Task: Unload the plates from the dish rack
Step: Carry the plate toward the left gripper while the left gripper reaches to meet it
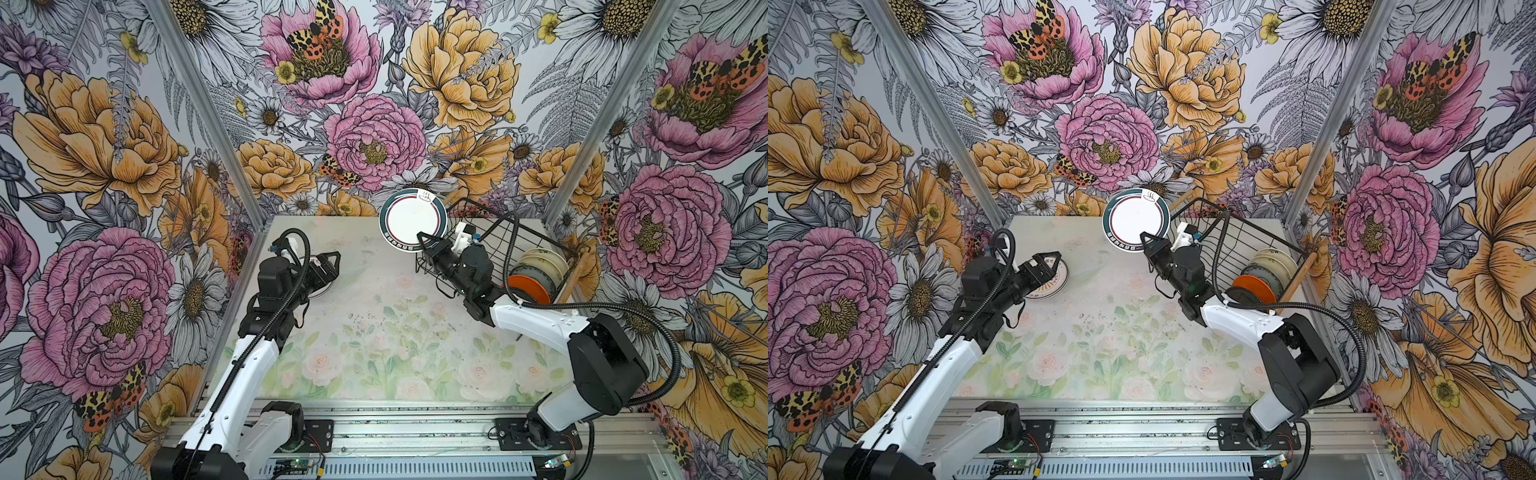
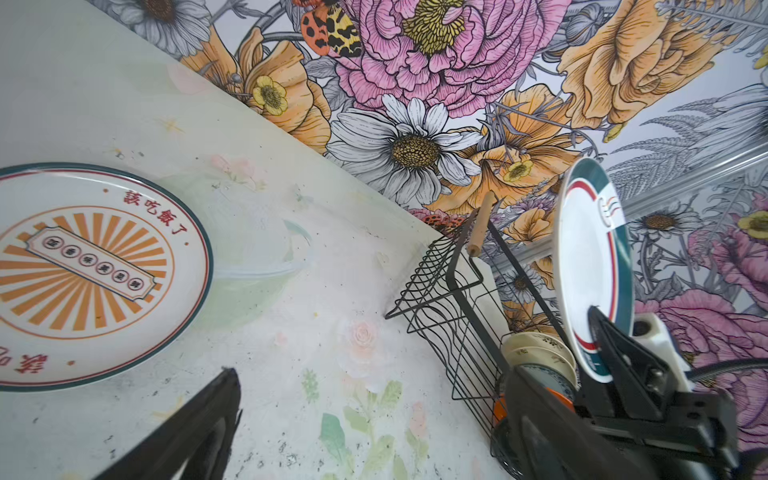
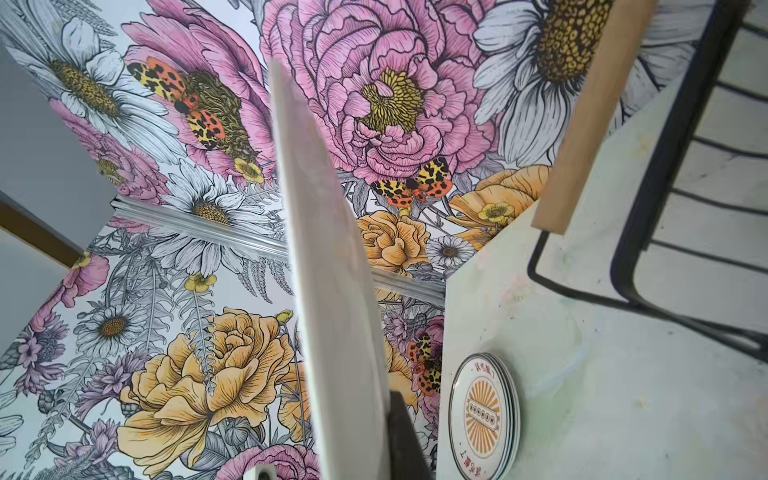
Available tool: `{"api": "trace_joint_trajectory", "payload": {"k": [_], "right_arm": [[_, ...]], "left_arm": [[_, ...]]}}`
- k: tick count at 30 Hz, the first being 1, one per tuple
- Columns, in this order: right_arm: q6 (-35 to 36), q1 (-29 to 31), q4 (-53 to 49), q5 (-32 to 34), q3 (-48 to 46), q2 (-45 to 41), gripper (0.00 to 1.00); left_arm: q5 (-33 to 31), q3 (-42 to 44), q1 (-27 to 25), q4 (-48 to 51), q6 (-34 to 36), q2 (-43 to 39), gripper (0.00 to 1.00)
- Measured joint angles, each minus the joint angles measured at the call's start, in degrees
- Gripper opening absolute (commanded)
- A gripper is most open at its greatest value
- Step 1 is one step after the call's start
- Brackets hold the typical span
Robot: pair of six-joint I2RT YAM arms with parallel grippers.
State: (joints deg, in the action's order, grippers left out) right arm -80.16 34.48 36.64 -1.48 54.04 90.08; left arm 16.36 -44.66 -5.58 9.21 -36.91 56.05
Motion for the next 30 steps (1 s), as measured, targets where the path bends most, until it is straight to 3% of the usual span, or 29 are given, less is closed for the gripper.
{"api": "trace_joint_trajectory", "payload": {"k": [7,19,26,30], "right_arm": [[-7.41,3.08,0.26,-0.28,-0.74,3.63,0.0],[-10.91,5.33,0.55,-5.57,4.94,11.34,0.0],[-11.17,5.75,2.05,-8.5,8.22,13.84,0.0],[-11.08,6.05,2.27,-9.88,9.7,15.08,0.0]], "left_arm": [[6.49,0.55,-0.02,-5.31,-3.63,2.75,0.98],[12.92,1.2,-0.28,-13.81,-9.27,8.59,0.91],[14.95,1.2,-0.52,-18.16,-11.76,12.26,0.79],[15.69,1.2,-0.96,-19.58,-12.98,14.25,0.65]]}}
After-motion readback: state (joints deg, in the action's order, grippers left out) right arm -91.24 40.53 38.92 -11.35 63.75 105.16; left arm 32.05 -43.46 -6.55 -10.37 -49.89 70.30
